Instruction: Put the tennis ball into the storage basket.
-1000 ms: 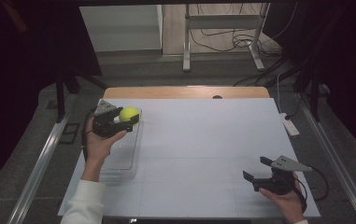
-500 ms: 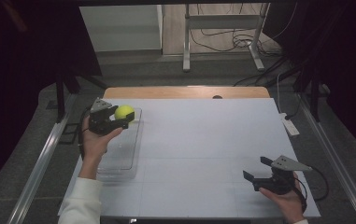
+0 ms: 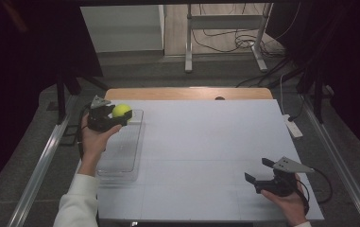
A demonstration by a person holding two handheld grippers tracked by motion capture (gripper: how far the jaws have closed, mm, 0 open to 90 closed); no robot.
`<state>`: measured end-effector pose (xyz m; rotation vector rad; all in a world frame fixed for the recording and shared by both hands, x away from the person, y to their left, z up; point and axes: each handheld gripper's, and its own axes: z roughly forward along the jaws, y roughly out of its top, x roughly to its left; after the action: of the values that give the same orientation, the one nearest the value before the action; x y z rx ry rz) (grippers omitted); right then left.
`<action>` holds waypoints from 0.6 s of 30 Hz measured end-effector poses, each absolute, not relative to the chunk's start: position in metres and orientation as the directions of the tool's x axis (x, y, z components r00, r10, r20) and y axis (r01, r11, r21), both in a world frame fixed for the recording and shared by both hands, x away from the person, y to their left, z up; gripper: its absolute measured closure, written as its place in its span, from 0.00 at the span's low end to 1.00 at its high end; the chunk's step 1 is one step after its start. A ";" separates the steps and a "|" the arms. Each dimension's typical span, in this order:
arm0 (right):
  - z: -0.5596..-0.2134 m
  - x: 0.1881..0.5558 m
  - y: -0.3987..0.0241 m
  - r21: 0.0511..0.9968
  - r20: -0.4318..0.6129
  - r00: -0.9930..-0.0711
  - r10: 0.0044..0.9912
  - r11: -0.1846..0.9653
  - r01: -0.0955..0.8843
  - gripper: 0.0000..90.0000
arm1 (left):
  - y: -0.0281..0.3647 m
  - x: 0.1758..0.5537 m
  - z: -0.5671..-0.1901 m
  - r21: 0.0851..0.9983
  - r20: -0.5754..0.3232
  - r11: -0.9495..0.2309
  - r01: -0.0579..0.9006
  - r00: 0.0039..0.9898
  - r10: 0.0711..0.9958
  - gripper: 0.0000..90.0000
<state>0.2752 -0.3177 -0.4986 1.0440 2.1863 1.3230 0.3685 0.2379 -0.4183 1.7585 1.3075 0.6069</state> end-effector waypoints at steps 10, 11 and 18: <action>-0.498 0.275 -0.318 0.874 0.055 -0.652 0.756 0.279 0.397 0.08 | 0.246 0.382 -0.418 0.832 -0.079 -0.101 0.546 0.296 0.952 0.31; -0.498 0.275 -0.318 0.874 0.056 -0.652 0.756 0.278 0.397 0.08 | 0.247 0.383 -0.418 0.831 -0.077 -0.101 0.547 0.293 0.953 0.31; -0.498 0.275 -0.318 0.875 0.056 -0.653 0.756 0.277 0.396 0.08 | 0.252 0.391 -0.417 0.814 -0.045 -0.125 0.567 0.276 0.960 0.31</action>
<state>0.2749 -0.3180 -0.4979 1.0427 2.1818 1.3294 0.3914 0.2523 -0.4171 1.7983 1.3865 0.6635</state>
